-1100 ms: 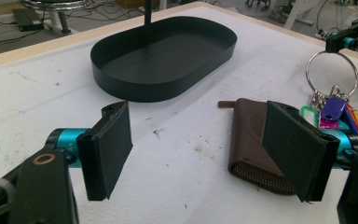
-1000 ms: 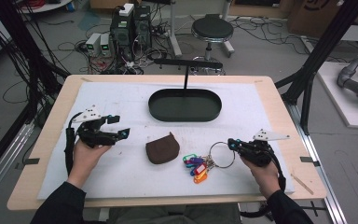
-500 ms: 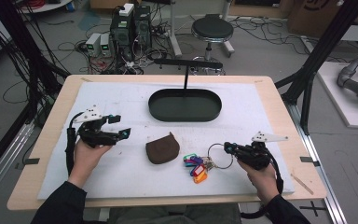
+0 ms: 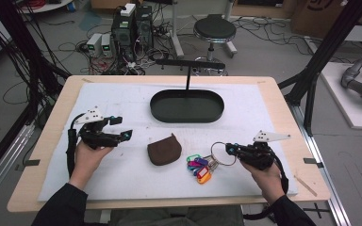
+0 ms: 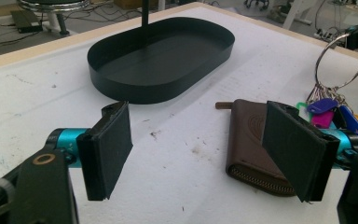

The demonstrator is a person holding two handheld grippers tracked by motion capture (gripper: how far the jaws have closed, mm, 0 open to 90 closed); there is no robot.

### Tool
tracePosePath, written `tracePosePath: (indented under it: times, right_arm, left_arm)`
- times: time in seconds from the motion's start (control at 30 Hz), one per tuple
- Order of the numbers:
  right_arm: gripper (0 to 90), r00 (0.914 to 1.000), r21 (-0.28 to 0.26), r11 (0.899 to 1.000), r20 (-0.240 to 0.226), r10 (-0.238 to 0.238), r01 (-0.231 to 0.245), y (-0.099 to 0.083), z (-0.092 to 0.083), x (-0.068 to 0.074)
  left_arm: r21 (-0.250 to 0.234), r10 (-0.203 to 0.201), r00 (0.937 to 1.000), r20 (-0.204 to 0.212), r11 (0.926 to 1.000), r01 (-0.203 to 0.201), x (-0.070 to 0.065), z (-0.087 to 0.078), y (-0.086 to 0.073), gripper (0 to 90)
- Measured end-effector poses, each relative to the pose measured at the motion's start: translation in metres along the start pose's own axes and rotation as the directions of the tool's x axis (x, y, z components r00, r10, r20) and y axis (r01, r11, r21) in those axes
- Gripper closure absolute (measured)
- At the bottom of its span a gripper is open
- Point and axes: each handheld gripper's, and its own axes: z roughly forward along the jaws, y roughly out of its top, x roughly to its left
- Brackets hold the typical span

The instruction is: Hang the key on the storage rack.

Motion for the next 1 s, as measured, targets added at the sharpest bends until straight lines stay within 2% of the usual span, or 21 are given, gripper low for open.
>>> tracePosePath:
  times: [0.27,0.63,0.77,1.0]
  right_arm:
    - [88.0,0.9973,-0.038,0.997,0.013,-0.072,0.073,0.021,-0.009,0.003]
    - [88.2,0.9938,-0.093,0.989,0.018,-0.110,0.111,0.053,-0.019,-0.001]
    - [88.2,0.9892,-0.100,0.984,0.029,-0.143,0.146,0.068,-0.023,0.000]
    - [88.2,0.9838,-0.129,0.976,0.046,-0.173,0.178,0.088,-0.026,-0.002]
  left_arm:
    - [-0.008,0.001,1.0000,0.008,1.0000,-0.001,0.000,-0.002,0.000,24.5]
    - [-0.018,-0.004,1.0000,0.006,0.9998,0.004,0.001,-0.005,0.000,24.5]
    - [-0.017,-0.003,1.0000,0.008,0.9999,0.003,0.001,-0.004,0.000,24.5]
    - [-0.019,-0.003,1.0000,0.009,0.9998,0.003,0.001,-0.005,0.000,24.5]
